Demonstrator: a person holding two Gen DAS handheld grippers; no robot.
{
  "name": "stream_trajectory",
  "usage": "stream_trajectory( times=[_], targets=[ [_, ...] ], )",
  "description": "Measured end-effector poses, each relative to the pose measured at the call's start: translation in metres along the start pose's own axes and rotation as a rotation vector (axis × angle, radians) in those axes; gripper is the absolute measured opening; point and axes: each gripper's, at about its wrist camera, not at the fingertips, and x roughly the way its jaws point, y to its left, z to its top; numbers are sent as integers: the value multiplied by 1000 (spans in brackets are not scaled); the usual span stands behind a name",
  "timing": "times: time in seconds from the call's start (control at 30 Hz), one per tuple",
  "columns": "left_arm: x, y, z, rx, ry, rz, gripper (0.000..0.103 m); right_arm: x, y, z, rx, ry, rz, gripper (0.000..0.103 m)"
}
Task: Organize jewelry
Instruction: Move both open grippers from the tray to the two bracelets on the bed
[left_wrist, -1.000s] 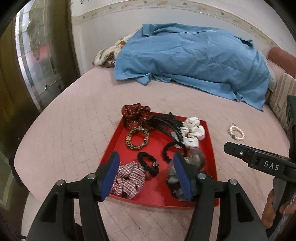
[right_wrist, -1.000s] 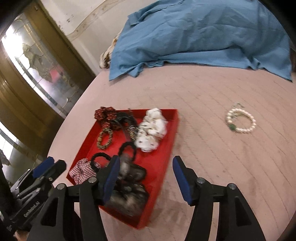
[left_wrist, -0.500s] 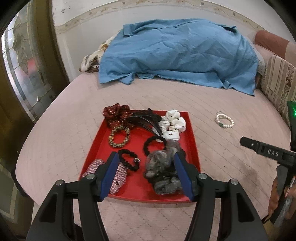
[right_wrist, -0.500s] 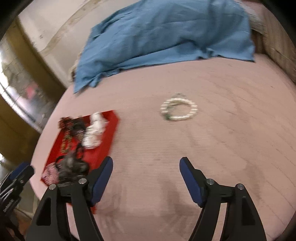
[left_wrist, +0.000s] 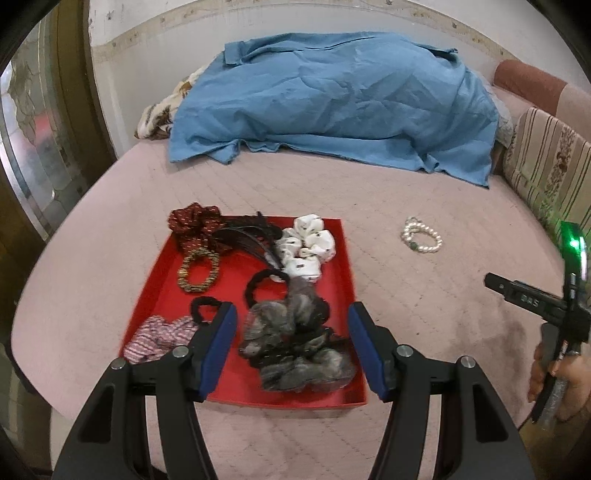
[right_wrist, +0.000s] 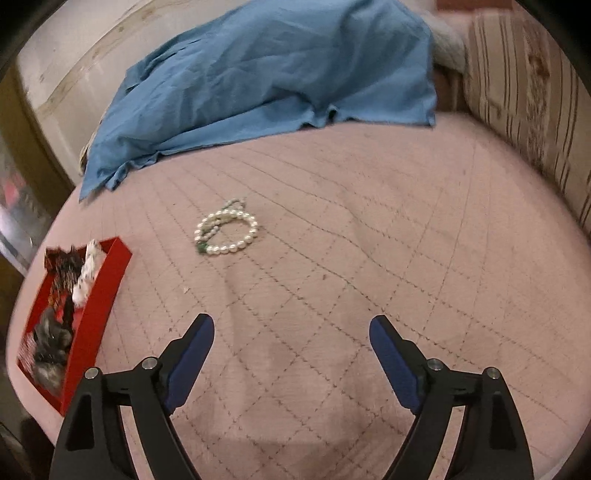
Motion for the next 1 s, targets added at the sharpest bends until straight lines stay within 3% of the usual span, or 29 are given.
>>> stream_trajectory(
  times=[0.07,0.13,0.2,0.3,0.33,0.43,0.53,0.6,0.8,0.9,0.97,1.0],
  targets=[
    [3,-5,2,-3,0,-14,61,6,-2,7,17,11,19,81],
    [6,-12,3,-1,1,-34,61,16,2,18,11,21,27,63],
    [9,-18,5,5,-1,-51,61,31,11,31,-5,35,46,53],
    [14,-25,8,22,2,-60,61,58,30,50,-46,56,58,48],
    [15,-27,9,25,6,-61,61,67,35,54,-58,63,53,47],
    [22,-31,12,31,21,-72,61,91,45,63,-82,90,43,27],
    [29,-37,19,41,28,-81,61,102,44,68,-80,103,25,17],
    [33,-44,26,49,28,-94,61,96,39,70,-76,110,-2,1],
    [56,-66,44,51,66,-170,61,70,-12,55,-87,99,-155,2],
    [62,-76,51,44,63,-178,61,53,-27,59,12,60,47,5],
    [66,-81,55,40,66,-179,61,51,-17,68,9,30,109,21],
    [68,-83,56,40,71,-179,61,56,-5,74,-16,23,125,35]
  ],
)
